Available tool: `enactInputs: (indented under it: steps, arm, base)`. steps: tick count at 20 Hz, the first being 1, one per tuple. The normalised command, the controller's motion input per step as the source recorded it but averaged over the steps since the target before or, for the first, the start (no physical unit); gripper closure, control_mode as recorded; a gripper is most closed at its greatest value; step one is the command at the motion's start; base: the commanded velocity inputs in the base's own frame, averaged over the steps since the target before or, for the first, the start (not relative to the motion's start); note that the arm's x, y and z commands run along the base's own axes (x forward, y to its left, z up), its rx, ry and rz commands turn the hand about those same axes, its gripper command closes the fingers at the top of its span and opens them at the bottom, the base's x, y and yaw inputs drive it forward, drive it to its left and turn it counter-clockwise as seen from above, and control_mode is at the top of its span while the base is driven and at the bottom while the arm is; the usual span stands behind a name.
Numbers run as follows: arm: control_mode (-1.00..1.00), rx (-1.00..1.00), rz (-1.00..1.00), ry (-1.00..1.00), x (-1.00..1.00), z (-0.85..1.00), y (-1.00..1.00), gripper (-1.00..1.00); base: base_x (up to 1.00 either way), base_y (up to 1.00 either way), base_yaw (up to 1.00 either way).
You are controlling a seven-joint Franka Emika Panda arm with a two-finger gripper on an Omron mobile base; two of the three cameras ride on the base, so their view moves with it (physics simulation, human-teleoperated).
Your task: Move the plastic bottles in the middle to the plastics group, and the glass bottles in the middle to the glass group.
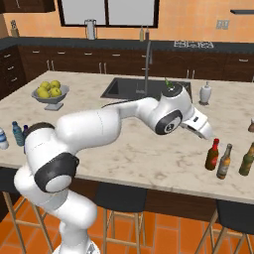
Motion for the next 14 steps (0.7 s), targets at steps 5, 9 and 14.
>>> enactInputs:
  steps: [5, 9, 14]
  arm:
    - [-1.0, -0.07, 0.21, 0.0, -0.77, 0.16, 0.85, -1.0]
    - [-1.0, 0.0, 0.26, -0.01, -0.84, 0.01, 0.52, -1.0]
    - [-1.0, 0.0, 0.14, 0.01, -0.4, 0.0, 0.07, -1.0]
  base:
    - [0.0, 0.0, 0.0]
    - [0.0, 0.0, 0.0]
    - [0.0, 0.0, 0.0]
